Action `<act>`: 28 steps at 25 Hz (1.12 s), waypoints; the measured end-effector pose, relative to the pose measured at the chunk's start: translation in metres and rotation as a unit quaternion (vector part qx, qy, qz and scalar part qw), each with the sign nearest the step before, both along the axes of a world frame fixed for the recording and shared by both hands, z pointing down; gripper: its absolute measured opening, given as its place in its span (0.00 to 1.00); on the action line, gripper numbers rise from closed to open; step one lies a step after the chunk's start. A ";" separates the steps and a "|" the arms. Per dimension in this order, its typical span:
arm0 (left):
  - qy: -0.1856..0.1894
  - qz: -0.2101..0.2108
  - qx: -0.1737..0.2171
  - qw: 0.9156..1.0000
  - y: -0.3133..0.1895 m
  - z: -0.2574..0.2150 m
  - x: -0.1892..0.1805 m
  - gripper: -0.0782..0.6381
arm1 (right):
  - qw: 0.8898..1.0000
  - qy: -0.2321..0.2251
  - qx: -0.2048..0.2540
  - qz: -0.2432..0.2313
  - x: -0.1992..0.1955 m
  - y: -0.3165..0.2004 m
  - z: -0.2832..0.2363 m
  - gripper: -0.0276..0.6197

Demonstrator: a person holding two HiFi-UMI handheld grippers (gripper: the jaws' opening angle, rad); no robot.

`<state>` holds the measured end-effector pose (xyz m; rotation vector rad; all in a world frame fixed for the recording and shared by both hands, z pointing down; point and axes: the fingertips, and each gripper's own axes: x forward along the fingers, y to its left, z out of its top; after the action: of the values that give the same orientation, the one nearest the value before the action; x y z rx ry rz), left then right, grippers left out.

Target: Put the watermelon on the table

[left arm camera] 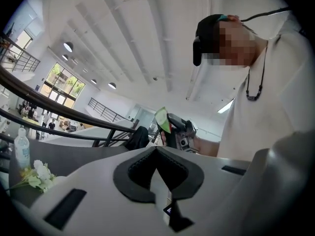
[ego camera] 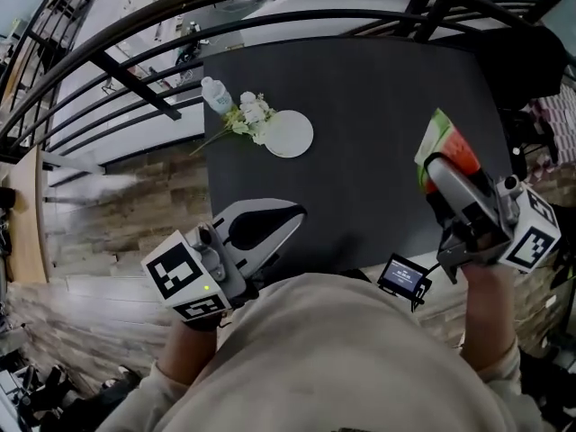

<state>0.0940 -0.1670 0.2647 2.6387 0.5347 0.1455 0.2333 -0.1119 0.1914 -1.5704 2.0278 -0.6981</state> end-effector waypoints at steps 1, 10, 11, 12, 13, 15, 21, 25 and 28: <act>0.000 0.005 -0.005 1.000 -0.002 0.002 -0.003 0.11 | 1.000 0.001 -0.005 0.000 -0.003 -0.007 0.000 0.33; -0.005 -0.001 -0.029 1.000 -0.019 0.008 -0.008 0.11 | 1.000 -0.019 -0.025 -0.001 -0.008 -0.029 0.005 0.33; -0.006 -0.003 -0.028 1.000 -0.019 0.008 -0.006 0.11 | 1.000 -0.018 -0.019 -0.007 -0.007 -0.033 0.003 0.33; -0.008 -0.005 -0.026 1.000 -0.019 0.007 -0.005 0.11 | 1.000 -0.015 -0.014 -0.015 -0.006 -0.036 0.001 0.33; -0.010 -0.009 -0.025 1.000 -0.018 0.005 -0.004 0.11 | 1.000 -0.013 -0.010 -0.023 -0.006 -0.038 0.000 0.33; -0.013 -0.020 -0.024 0.999 -0.017 0.001 -0.003 0.11 | 0.999 -0.022 -0.006 -0.029 -0.004 -0.039 -0.001 0.33; -0.020 -0.031 -0.017 0.999 -0.016 -0.001 0.008 0.11 | 0.999 -0.027 0.006 -0.031 0.016 -0.037 0.000 0.33; -0.016 -0.032 -0.006 0.999 -0.016 -0.005 0.012 0.11 | 0.999 -0.019 0.010 -0.026 0.026 -0.030 -0.002 0.33; -0.015 -0.040 -0.002 0.999 -0.017 -0.006 0.011 0.11 | 0.999 -0.018 0.010 -0.027 0.028 -0.025 0.000 0.33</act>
<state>0.1054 -0.1840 0.2586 2.6457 0.4169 0.1602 0.2618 -0.1370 0.1910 -1.4874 2.0518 -0.7190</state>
